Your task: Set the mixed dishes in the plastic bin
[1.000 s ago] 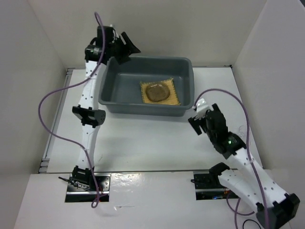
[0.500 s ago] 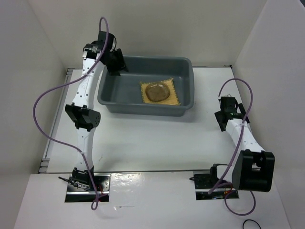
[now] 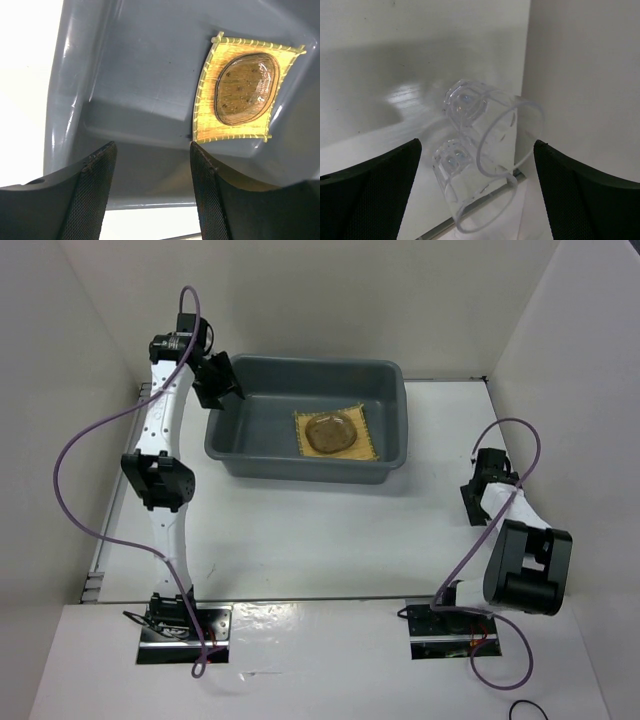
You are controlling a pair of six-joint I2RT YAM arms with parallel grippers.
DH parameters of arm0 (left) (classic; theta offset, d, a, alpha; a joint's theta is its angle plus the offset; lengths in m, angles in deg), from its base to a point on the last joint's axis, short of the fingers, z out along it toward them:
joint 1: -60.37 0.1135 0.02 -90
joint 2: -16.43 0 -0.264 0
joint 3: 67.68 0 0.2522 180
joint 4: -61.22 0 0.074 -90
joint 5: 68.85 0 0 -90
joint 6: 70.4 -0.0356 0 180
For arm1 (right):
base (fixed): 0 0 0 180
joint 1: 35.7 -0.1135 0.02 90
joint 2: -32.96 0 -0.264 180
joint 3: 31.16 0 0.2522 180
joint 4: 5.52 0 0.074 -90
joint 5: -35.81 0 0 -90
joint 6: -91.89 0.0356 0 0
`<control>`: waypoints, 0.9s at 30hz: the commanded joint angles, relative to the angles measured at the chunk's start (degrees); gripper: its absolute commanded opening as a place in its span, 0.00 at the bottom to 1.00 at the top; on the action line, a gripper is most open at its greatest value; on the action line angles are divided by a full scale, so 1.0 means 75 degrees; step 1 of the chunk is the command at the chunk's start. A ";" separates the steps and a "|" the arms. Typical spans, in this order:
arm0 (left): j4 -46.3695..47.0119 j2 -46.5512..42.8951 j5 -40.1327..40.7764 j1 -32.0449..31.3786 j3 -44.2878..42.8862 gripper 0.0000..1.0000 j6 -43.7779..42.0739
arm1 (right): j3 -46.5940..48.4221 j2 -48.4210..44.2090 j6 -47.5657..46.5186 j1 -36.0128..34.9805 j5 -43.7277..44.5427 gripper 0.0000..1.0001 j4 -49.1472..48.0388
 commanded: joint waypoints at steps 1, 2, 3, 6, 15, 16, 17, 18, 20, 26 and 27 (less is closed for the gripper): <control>0.0007 -0.0509 -0.0200 -0.0056 0.0158 0.68 -0.0145 | 0.0191 0.0316 -0.0184 0.0409 -0.0635 0.96 -0.0465; 0.0077 -0.0509 -0.0200 -0.0056 0.0344 0.69 -0.0145 | 0.0261 0.0491 -0.0347 0.0572 -0.0904 0.90 -0.0534; 0.0078 -0.0509 -0.0200 -0.0056 0.0415 0.69 -0.0215 | 0.0262 0.0597 -0.0442 0.0667 -0.1069 0.87 -0.0535; 0.0078 -0.0591 -0.0294 -0.0056 0.0498 0.69 -0.0215 | 0.0531 0.0855 -0.0618 0.0831 -0.1480 0.56 -0.0442; 0.0078 -0.1047 0.0654 0.0014 0.0603 0.69 -0.0145 | 0.3387 -0.0419 -0.0642 -0.0395 -0.2267 0.00 0.0754; 0.0078 -0.1118 0.0783 0.0014 0.0696 0.69 -0.0075 | 0.4099 -0.0734 -0.0769 -0.1222 -0.2185 0.00 0.0754; 0.0078 -0.1223 0.1005 0.0014 0.0802 0.69 -0.0075 | 0.4431 -0.0842 -0.0863 -0.1683 -0.2103 0.00 0.0638; 0.0078 -0.1294 0.1123 0.0014 0.1070 0.69 0.0006 | 0.4747 -0.0843 -0.1154 -0.2152 -0.2032 0.00 0.0463; 0.0078 -0.1539 0.1520 0.0014 0.1445 0.69 0.0194 | 0.5603 -0.0657 -0.1461 -0.3523 -0.2031 0.00 0.0461; 0.2008 -0.3725 0.1641 0.0224 0.5127 0.69 0.0791 | 0.8250 0.1836 -0.1357 -0.5530 -0.3693 0.00 0.1163; 0.2290 -0.4080 0.1373 0.0306 0.5684 0.69 0.0792 | 0.9298 0.2328 -0.1357 -0.5705 -0.3928 0.00 0.1373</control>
